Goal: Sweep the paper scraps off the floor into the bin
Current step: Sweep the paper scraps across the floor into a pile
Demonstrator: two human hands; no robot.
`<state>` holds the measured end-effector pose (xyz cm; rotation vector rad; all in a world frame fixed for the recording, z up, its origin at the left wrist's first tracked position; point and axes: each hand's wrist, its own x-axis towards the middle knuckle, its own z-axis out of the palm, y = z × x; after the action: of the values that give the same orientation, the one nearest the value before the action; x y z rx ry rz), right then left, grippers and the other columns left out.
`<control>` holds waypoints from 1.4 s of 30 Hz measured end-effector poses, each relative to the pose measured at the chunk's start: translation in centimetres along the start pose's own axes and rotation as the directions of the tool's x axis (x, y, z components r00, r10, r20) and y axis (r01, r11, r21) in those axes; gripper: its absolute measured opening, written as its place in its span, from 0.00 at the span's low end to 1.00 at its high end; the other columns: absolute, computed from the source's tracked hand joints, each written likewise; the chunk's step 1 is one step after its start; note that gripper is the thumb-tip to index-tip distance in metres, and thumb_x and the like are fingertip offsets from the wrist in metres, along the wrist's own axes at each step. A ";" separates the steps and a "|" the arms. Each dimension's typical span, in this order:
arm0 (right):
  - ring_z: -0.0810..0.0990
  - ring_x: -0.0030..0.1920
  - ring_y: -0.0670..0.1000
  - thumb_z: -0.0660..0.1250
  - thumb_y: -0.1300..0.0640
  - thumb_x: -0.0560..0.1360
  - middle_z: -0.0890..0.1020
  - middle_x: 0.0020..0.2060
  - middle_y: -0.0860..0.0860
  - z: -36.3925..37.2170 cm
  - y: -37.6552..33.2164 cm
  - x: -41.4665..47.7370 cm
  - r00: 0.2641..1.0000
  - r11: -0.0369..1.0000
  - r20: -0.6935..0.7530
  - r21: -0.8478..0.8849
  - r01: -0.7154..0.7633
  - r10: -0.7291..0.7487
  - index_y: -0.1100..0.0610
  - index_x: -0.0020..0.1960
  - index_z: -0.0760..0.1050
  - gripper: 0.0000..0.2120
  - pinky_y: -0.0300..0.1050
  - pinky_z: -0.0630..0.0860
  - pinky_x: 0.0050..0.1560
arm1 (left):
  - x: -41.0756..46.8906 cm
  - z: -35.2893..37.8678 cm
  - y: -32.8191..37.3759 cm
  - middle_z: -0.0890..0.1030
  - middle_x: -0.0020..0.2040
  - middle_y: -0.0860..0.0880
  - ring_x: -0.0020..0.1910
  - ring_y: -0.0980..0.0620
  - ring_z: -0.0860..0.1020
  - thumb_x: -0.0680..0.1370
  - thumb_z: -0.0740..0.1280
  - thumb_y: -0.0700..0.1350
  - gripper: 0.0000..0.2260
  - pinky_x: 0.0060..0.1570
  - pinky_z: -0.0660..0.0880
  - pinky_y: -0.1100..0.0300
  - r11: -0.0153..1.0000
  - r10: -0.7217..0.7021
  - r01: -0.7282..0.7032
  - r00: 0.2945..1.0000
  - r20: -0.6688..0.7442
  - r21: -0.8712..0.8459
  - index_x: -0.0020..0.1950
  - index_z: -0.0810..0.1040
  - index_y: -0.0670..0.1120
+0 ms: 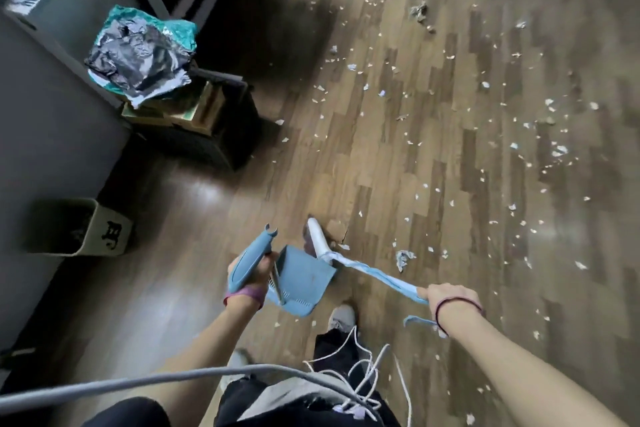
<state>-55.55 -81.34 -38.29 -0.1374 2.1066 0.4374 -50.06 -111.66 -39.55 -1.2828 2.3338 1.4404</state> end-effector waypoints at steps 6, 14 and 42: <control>0.76 0.63 0.54 0.54 0.59 0.79 0.76 0.64 0.51 -1.2 9.4 1.4 0.983 0.976 0.016 0.115 -0.183 0.183 0.46 0.68 0.70 0.20 0.43 0.70 0.55 | 1.3 6.3 7.7 0.77 0.37 0.53 0.39 0.51 0.73 0.76 0.67 0.41 0.00 0.34 0.66 0.78 0.976 0.190 -0.198 0.977 0.094 0.089 0.45 0.77 0.46; 0.77 0.61 0.57 0.56 0.63 0.76 0.77 0.63 0.55 -9.4 7.3 4.6 0.989 0.982 -0.093 0.161 -0.100 0.116 0.55 0.65 0.73 0.19 0.48 0.74 0.58 | 5.5 6.8 14.0 0.77 0.37 0.45 0.37 0.47 0.75 0.73 0.69 0.40 0.06 0.36 0.70 0.57 0.917 0.336 -0.359 0.930 0.151 0.175 0.38 0.75 0.40; 0.80 0.54 0.57 0.59 0.55 0.76 0.80 0.55 0.53 -44.5 -20.1 20.1 0.956 0.958 -0.081 -0.090 0.274 -0.281 0.43 0.61 0.75 0.16 0.45 0.74 0.53 | 33.4 -14.9 16.5 0.77 0.55 0.35 0.48 0.40 0.79 0.67 0.72 0.63 0.34 0.50 0.77 0.53 0.733 -0.030 0.589 0.528 0.849 -0.341 0.60 0.74 0.37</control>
<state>-96.54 -114.61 -38.40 -0.5023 2.1210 0.3491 -78.22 -140.07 -36.59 -0.7680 0.9703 2.0907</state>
